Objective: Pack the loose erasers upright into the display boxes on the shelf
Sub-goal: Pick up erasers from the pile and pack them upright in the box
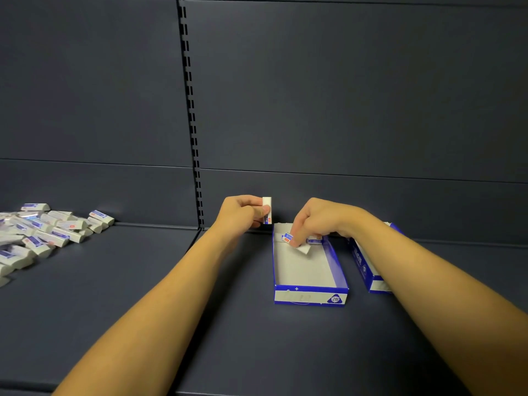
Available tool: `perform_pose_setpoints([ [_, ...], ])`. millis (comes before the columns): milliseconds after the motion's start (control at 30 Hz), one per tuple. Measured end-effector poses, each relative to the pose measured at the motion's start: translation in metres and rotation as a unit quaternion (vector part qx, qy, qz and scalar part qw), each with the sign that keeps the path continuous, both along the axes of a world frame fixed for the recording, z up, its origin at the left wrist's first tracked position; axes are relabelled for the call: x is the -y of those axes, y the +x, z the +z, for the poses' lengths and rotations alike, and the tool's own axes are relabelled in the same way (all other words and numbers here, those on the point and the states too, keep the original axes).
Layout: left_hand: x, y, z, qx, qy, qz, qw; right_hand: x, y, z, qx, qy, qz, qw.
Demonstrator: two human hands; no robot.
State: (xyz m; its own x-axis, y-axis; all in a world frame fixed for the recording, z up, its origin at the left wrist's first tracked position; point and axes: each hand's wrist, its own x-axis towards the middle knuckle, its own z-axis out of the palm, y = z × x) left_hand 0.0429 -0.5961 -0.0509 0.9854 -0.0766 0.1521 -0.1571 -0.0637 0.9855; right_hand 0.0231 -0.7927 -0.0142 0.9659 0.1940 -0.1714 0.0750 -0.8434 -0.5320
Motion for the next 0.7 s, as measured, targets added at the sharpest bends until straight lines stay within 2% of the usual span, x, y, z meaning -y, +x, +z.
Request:
perform_pose_setpoints([
  [300,-0.0005,0.0019,-0.0026,-0.005,-0.004,0.003,1.000,0.0040,-0.0004,-0.0019,-0.020,0.074,-0.010,0.997],
  [500,-0.0006,0.0041,-0.0043,-0.008,-0.004,-0.002,1.000,0.0068,-0.0005,-0.0035,-0.027,0.080,-0.025,0.996],
  [700,0.0003,0.0052,-0.0057,-0.010,-0.004,0.003,1.000,0.0091,-0.0018,-0.0051,0.000,0.106,-0.009,0.994],
])
